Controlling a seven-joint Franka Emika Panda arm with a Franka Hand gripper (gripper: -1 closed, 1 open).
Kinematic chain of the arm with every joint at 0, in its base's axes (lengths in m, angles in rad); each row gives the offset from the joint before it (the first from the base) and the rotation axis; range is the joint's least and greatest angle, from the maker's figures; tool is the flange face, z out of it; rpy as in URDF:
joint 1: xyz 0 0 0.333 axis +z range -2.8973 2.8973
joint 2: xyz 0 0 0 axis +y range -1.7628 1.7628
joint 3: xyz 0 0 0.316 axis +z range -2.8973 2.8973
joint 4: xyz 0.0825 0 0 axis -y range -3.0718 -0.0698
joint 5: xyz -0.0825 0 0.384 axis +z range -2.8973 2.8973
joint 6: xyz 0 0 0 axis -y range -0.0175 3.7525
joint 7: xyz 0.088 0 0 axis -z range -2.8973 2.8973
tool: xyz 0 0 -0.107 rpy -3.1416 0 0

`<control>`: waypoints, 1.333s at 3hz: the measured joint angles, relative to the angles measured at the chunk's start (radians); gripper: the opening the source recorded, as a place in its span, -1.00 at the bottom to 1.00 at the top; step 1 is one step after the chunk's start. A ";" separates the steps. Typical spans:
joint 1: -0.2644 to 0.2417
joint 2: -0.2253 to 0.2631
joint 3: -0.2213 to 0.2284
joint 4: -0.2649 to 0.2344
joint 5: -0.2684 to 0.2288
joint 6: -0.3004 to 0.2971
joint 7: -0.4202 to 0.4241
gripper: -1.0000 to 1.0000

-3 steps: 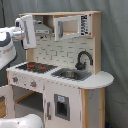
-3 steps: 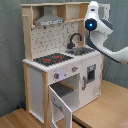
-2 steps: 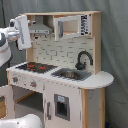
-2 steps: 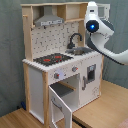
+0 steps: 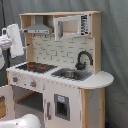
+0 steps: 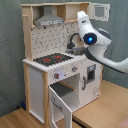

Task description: Play with the kitchen

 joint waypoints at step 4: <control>0.155 -0.065 0.131 0.041 -0.116 0.120 -0.294 1.00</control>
